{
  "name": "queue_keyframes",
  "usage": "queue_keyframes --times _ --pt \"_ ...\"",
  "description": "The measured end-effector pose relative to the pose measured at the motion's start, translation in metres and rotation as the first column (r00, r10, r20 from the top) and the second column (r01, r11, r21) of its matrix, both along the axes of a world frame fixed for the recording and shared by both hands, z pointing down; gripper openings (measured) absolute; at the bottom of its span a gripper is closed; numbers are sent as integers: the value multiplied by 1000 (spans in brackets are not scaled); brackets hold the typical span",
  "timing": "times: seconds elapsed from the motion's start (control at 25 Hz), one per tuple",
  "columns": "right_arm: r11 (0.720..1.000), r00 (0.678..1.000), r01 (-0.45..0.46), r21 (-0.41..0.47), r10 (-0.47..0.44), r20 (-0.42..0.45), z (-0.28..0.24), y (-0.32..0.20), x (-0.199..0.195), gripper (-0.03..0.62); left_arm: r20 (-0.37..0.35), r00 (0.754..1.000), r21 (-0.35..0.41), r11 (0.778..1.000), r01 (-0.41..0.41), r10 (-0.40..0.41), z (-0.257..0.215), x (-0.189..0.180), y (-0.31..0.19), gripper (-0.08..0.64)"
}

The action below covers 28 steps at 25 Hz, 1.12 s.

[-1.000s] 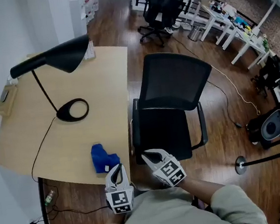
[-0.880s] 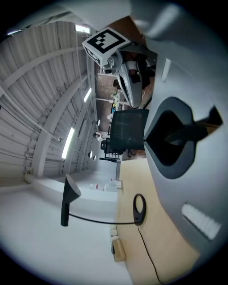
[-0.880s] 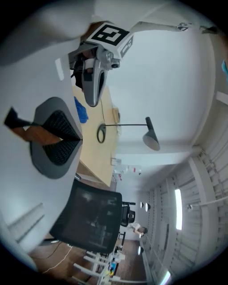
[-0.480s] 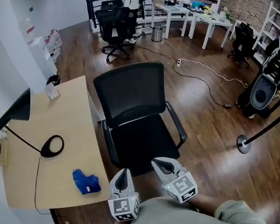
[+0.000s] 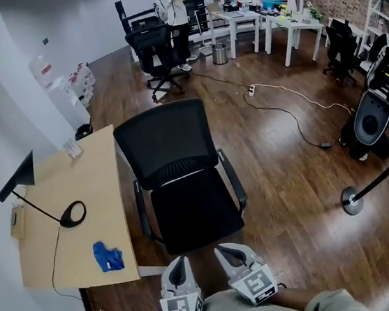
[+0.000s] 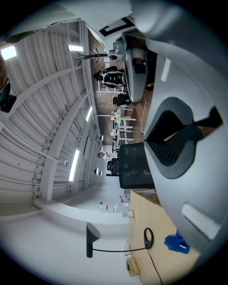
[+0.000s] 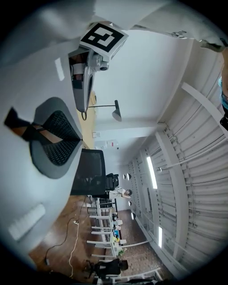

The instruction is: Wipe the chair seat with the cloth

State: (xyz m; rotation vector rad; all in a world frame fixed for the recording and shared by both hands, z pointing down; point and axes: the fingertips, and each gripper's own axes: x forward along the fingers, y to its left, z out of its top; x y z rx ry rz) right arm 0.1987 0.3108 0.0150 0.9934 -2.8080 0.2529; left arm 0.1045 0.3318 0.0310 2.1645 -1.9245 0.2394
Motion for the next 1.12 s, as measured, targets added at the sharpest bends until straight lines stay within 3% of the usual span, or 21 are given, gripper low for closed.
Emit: queue_keyframes --times 0.28,0.56,1.12 --pt "999 998 48 2 -48 46 -2 17 30 2 37 994 -18 995 100 -100 -3 15 31 5" --pt "998 997 56 1 -56 46 -6 47 27 2 39 998 18 998 54 -55 -9 26 48 5" --pt "1000 999 -13 -12 13 -31 2 83 -23 2 6 1000 58 998 -15 15 -10 -33 78 5"
